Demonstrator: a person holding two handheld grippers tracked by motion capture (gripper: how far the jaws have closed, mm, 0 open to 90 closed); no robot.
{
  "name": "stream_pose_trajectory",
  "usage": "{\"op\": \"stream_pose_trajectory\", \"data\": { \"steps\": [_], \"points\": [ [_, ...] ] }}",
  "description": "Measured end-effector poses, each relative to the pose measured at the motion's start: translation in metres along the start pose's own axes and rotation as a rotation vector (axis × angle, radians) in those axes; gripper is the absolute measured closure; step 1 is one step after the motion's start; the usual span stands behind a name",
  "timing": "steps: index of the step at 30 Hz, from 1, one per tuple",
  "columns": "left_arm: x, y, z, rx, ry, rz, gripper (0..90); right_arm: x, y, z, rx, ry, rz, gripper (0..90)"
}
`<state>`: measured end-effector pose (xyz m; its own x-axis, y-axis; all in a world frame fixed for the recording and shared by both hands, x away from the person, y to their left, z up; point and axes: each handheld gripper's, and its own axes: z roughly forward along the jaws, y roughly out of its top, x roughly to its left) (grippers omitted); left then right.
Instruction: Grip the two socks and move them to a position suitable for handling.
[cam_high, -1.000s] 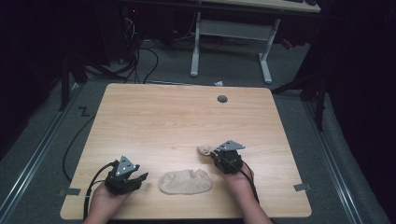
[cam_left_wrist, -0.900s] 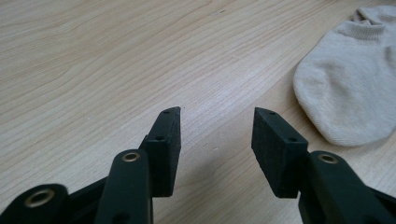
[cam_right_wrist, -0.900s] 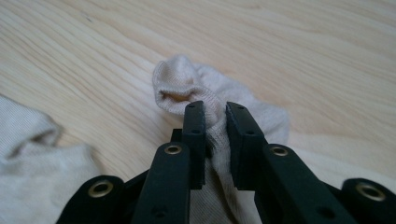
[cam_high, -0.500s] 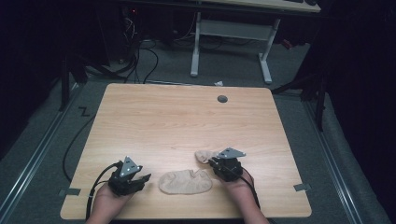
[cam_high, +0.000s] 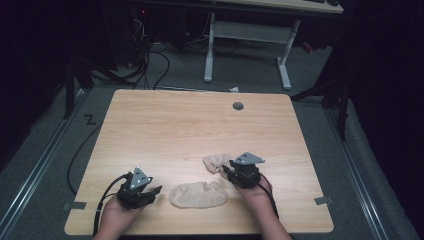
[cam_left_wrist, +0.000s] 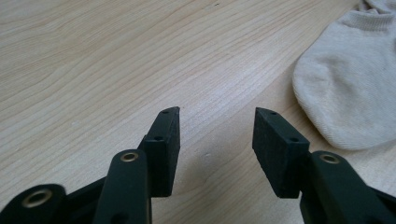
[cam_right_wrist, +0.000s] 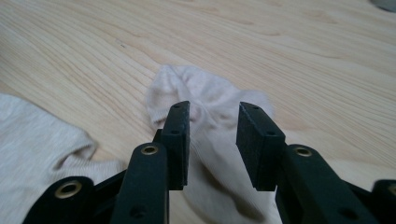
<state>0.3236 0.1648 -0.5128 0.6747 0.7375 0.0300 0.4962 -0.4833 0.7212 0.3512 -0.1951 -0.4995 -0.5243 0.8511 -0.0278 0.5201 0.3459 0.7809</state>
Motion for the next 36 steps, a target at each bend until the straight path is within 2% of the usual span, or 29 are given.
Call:
{"op": "stream_pose_trajectory", "data": {
  "steps": [3,6,7,10,11,15,20,22,24,25,26,28,29,31,33,36],
  "points": [
    [0.000,0.003,-0.001,-0.014,0.000,-0.002,51.2,-0.003,-0.013,-0.019,-0.009,-0.020,0.013,67.9],
    [-0.001,0.006,0.000,-0.024,-0.001,-0.001,50.9,-0.005,-0.018,-0.024,-0.004,-0.022,0.026,71.4],
    [-0.003,0.009,0.002,-0.033,-0.008,0.003,50.5,-0.006,-0.022,-0.027,0.001,-0.021,0.040,75.1],
    [-0.004,0.013,0.006,-0.035,-0.017,0.010,50.5,-0.005,-0.026,-0.027,0.015,-0.013,0.042,77.3],
    [-0.005,0.018,0.010,-0.034,-0.031,0.018,50.9,0.000,-0.029,-0.024,0.038,-0.015,0.038,79.4],
    [-0.006,0.025,0.018,-0.033,-0.045,0.034,51.7,0.006,-0.028,-0.016,0.060,-0.026,0.038,79.4],
    [-0.010,0.033,0.026,-0.036,-0.067,0.051,51.4,0.008,-0.020,0.004,0.097,-0.039,0.040,67.1],
    [-0.012,0.036,0.029,-0.037,-0.079,0.061,51.3,0.007,-0.020,0.012,0.125,-0.045,0.041,66.4],
    [-0.014,0.039,0.033,-0.040,-0.086,0.069,51.1,0.006,-0.020,0.015,0.125,-0.046,0.040,68.7],
    [-0.015,0.044,0.039,-0.038,-0.101,0.075,51.1,0.006,-0.019,0.017,0.126,-0.040,0.033,77.3],
    [-0.015,0.044,0.039,-0.038,-0.101,0.075,51.0,0.006,-0.019,0.017,0.126,-0.040,0.033,77.3],
    [-0.018,0.047,0.044,-0.036,-0.115,0.078,51.0,0.006,-0.019,0.018,0.120,-0.031,0.025,84.0],
    [-0.021,0.052,0.050,-0.033,-0.128,0.088,51.0,0.008,-0.019,0.019,0.113,-0.006,0.015,85.6],
    [-0.023,0.055,0.052,-0.037,-0.130,0.101,51.0,0.009,-0.019,0.019,0.110,0.004,0.010,85.8],
    [-0.027,0.065,0.057,-0.060,-0.144,0.115,51.0,0.016,-0.019,0.020,0.104,0.050,-0.002,86.0],
    [-0.030,0.069,0.062,-0.069,-0.152,0.122,50.9,0.021,-0.019,0.020,0.105,0.076,-0.016,86.1]
  ]
}}
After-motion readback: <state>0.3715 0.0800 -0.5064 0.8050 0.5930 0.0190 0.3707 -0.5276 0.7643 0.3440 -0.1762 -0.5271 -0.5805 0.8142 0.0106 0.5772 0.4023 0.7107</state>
